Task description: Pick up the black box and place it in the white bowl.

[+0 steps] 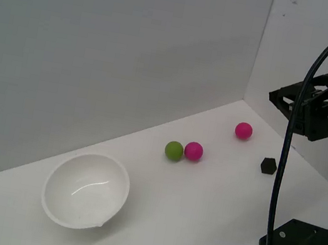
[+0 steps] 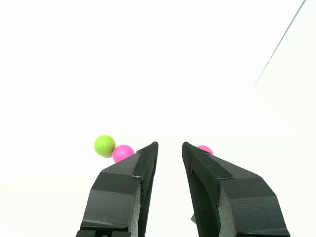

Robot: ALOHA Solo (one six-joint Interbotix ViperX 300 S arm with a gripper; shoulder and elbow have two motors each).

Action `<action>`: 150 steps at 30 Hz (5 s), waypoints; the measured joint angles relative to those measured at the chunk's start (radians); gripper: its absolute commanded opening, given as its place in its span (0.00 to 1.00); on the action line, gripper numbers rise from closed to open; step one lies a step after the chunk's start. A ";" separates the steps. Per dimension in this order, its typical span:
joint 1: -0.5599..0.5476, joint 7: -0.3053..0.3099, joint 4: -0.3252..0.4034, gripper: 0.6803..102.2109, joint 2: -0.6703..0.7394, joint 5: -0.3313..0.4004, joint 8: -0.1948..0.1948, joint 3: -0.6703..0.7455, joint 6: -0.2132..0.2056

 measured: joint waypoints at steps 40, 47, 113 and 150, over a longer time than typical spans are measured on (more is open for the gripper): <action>0.049 0.210 -0.044 0.50 -0.353 -0.044 0.000 -0.356 0.227; 0.120 0.209 -0.044 0.64 -0.379 -0.046 0.000 -0.385 0.221; 0.261 0.084 -0.051 0.98 -0.861 -0.052 0.000 -0.870 0.049; 0.293 0.100 -0.051 0.02 -0.884 -0.052 0.000 -0.891 0.072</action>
